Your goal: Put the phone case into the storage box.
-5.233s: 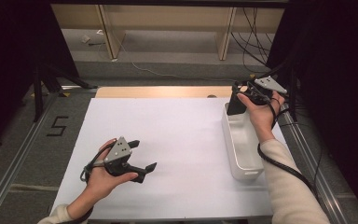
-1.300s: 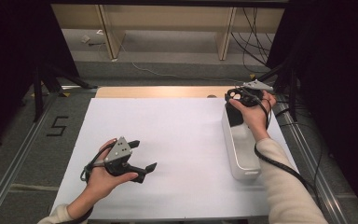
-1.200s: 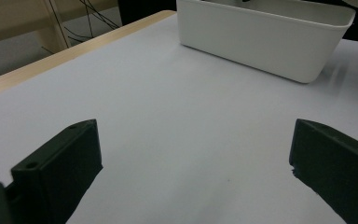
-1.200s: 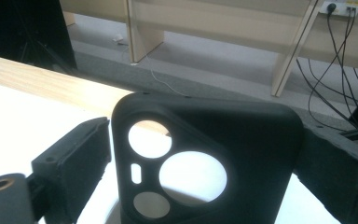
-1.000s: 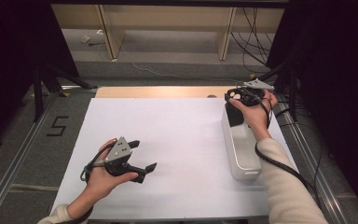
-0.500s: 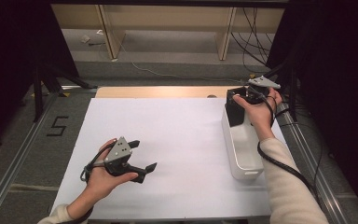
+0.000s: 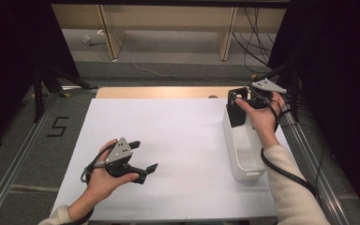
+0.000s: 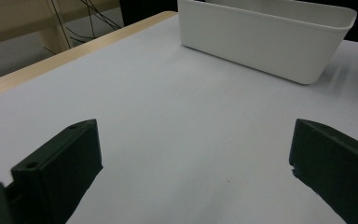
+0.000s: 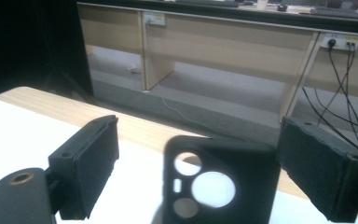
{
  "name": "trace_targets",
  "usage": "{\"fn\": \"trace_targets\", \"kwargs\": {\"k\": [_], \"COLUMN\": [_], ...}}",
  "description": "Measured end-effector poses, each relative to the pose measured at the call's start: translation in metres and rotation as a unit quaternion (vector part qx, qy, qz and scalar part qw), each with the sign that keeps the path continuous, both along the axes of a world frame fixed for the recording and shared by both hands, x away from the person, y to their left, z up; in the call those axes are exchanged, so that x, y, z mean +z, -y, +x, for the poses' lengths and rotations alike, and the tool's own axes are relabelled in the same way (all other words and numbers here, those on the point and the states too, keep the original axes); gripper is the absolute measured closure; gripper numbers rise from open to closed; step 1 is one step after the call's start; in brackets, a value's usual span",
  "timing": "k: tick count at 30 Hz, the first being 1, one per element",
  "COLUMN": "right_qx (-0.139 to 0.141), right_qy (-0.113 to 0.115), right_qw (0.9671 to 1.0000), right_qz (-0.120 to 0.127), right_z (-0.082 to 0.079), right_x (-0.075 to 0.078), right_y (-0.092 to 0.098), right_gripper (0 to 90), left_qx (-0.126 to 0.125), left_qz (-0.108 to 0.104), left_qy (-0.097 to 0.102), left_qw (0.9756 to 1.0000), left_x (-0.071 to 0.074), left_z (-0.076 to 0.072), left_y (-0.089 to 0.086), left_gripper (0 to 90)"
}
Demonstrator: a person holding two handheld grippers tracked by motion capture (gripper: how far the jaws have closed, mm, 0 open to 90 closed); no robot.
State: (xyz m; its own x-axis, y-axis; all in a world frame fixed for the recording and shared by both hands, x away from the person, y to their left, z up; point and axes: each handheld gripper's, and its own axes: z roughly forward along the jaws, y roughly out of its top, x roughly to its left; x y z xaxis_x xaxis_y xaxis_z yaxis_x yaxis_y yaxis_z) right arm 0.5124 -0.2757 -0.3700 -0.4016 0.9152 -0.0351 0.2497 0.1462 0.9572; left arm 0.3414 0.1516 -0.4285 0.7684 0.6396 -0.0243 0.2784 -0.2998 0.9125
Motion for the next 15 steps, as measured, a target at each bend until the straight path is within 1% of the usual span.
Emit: {"fn": "trace_targets", "kwargs": {"k": [7, 10, 15], "right_qx": [0.031, 0.049, 0.070], "right_qy": [0.005, 0.004, -0.002], "right_qw": [0.9995, 0.9988, 0.9976], "right_qz": [0.001, 0.005, 0.005], "right_z": [-0.013, -0.020, -0.030], "right_x": [0.002, 0.002, 0.001], "right_y": [-0.010, -0.014, -0.021], "right_gripper": [14.9, 15.2, 15.4], "left_qx": [0.001, 0.001, 0.002], "left_qz": [-0.001, -0.001, -0.001], "left_qy": [-0.001, -0.001, -0.001], "left_qw": [1.0000, 1.0000, 1.0000], "left_x": [0.000, 0.000, 0.000], "left_z": [0.000, 0.000, 0.000], "left_y": [0.000, 0.000, 0.001], "left_gripper": [1.9, 1.9, 1.9]}}
